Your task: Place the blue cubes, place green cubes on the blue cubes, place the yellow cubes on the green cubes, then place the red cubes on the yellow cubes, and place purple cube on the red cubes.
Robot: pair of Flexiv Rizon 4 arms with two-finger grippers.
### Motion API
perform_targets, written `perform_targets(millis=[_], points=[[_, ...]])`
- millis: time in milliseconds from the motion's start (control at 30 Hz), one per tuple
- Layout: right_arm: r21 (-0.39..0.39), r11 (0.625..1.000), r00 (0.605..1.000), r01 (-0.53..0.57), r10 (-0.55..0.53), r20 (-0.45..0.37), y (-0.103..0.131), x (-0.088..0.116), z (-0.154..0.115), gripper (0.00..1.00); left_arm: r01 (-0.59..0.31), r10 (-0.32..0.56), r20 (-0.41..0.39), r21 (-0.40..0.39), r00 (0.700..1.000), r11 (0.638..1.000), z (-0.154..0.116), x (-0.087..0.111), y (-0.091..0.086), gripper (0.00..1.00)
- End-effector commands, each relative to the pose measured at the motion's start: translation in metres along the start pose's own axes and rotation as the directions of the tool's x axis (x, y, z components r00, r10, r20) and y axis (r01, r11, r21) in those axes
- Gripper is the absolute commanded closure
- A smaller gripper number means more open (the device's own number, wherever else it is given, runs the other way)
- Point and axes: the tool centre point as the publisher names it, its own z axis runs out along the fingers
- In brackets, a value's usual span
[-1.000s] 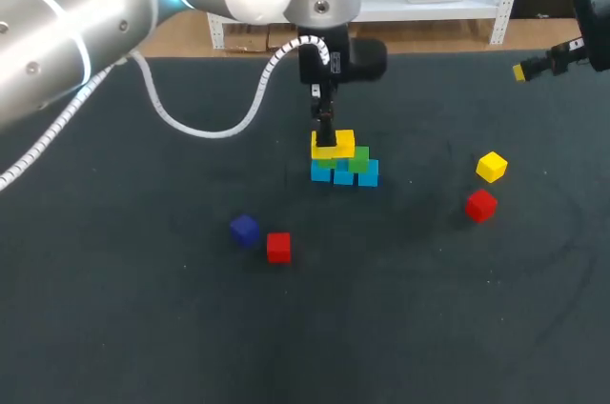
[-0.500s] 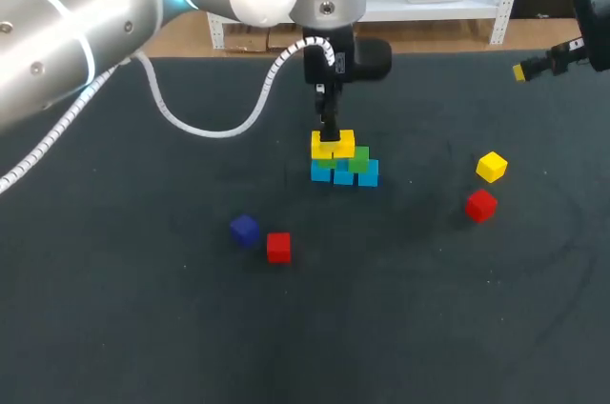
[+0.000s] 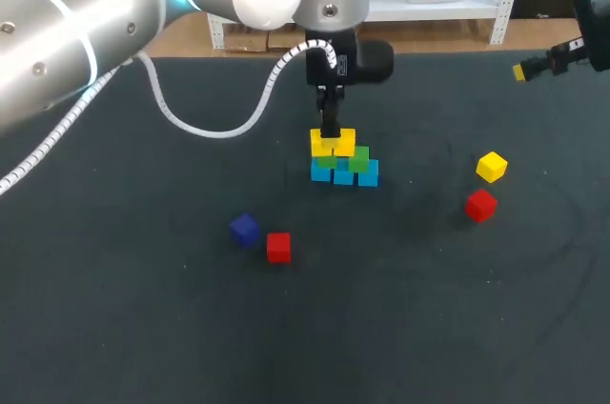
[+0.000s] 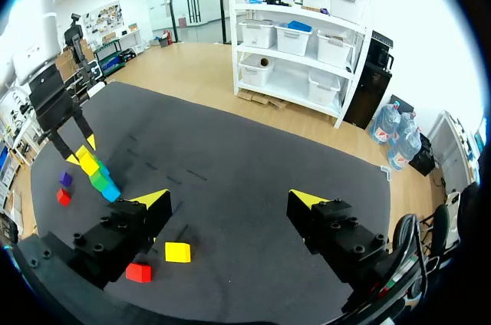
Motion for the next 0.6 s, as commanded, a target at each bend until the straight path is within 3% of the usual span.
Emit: perform_targets(millis=[33, 233, 267, 300, 367, 400, 600], points=[[0.005, 1.0, 1.0, -0.001, 0.001, -0.001, 0.001, 0.0, 0.0, 0.0, -0.003, 0.003, 0.0, 0.0, 1.0, 1.0, 0.0, 0.0, 0.0, 0.51], [0.005, 1.0, 1.0, -0.001, 0.001, -0.001, 0.001, 0.0, 0.0, 0.0, -0.006, 0.006, -0.001, 0.0, 1.0, 1.0, 0.001, 0.0, 0.0, 0.46], [0.005, 1.0, 1.0, -0.001, 0.001, -0.001, 0.001, 0.0, 0.0, 0.0, -0.007, 0.007, 0.0, 0.0, 1.0, 1.0, 0.001, 0.0, 0.0, 0.35], [0.005, 1.0, 1.0, -0.001, 0.001, -0.001, 0.001, 0.0, 0.0, 0.0, -0.008, 0.008, 0.0, 0.001, 1.0, 1.0, 0.001, 0.0, 0.0, 0.18], [0.005, 1.0, 1.0, -0.001, 0.001, -0.001, 0.001, 0.0, 0.0, 0.0, -0.004, 0.004, 0.002, 0.004, 1.0, 1.0, 0.0, 0.001, 0.0, 0.14], [0.005, 1.0, 1.0, -0.001, 0.001, -0.001, 0.001, 0.0, 0.0, 0.0, 0.001, -0.001, 0.005, 0.01, 1.0, 1.0, -0.001, 0.001, -0.001, 0.0], [0.005, 1.0, 1.0, -0.001, 0.001, -0.001, 0.001, 0.0, 0.0, 0.0, 0.031, -0.03, 0.066, -0.01, 0.997, 0.999, -0.018, 0.007, -0.004, 0.0]])
